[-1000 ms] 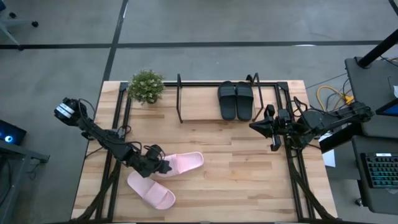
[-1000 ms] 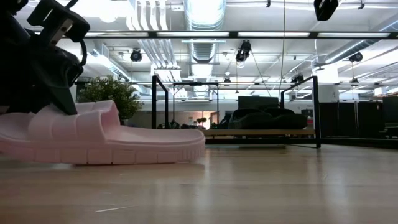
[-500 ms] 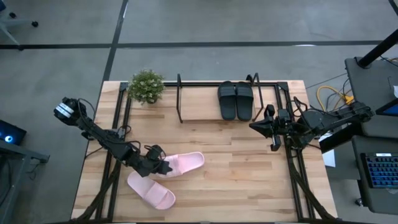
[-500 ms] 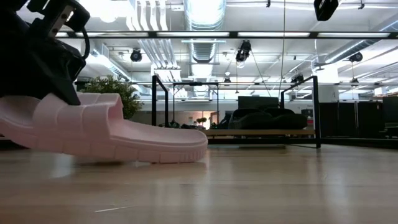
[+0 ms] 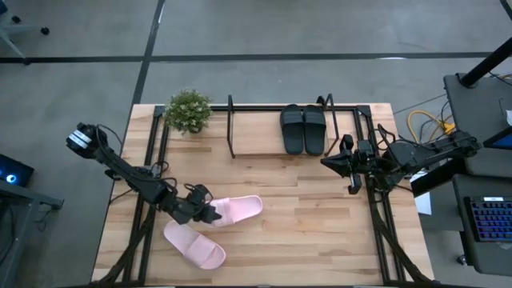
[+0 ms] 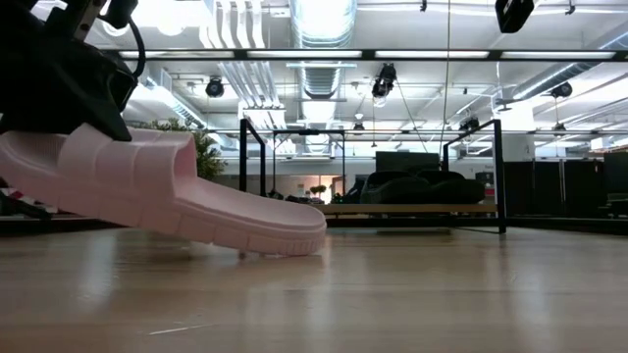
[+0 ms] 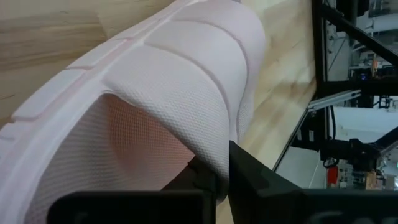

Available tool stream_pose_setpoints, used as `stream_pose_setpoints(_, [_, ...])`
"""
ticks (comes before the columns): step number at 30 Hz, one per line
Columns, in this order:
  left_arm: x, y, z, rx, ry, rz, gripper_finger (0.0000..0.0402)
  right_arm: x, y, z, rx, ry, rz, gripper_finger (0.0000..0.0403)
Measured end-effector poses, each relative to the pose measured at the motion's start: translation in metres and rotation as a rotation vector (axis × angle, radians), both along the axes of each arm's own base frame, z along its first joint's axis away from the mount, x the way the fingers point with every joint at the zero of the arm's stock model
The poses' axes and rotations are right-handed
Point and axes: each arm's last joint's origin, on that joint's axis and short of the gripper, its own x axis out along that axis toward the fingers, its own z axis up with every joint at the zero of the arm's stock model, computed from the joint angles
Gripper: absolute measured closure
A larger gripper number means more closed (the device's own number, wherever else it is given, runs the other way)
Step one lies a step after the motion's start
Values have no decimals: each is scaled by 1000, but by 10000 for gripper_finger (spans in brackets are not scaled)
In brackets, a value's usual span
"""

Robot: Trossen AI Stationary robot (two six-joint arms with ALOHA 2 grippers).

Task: Pick and place slides into the shelf
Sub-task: Put the top pink slipper on the shelf

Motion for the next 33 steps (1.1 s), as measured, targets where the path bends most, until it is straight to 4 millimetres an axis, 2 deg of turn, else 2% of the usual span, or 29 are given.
stream_pose_setpoints(11, [0,0,3,-7,-17,1,401,0,0,0,0,0,0,394])
stream_pose_setpoints(17, [0,2,17,-11,-123,13,401,0,0,0,0,0,0,394])
stream_pose_setpoints(27, [-6,8,31,5,-196,54,402,0,0,0,46,-2,2,393])
stream_pose_setpoints(30, [-8,10,36,20,-231,62,402,0,0,-1,120,0,7,379])
stream_pose_setpoints(33, [-10,12,41,37,-263,67,402,0,0,-5,209,42,16,346])
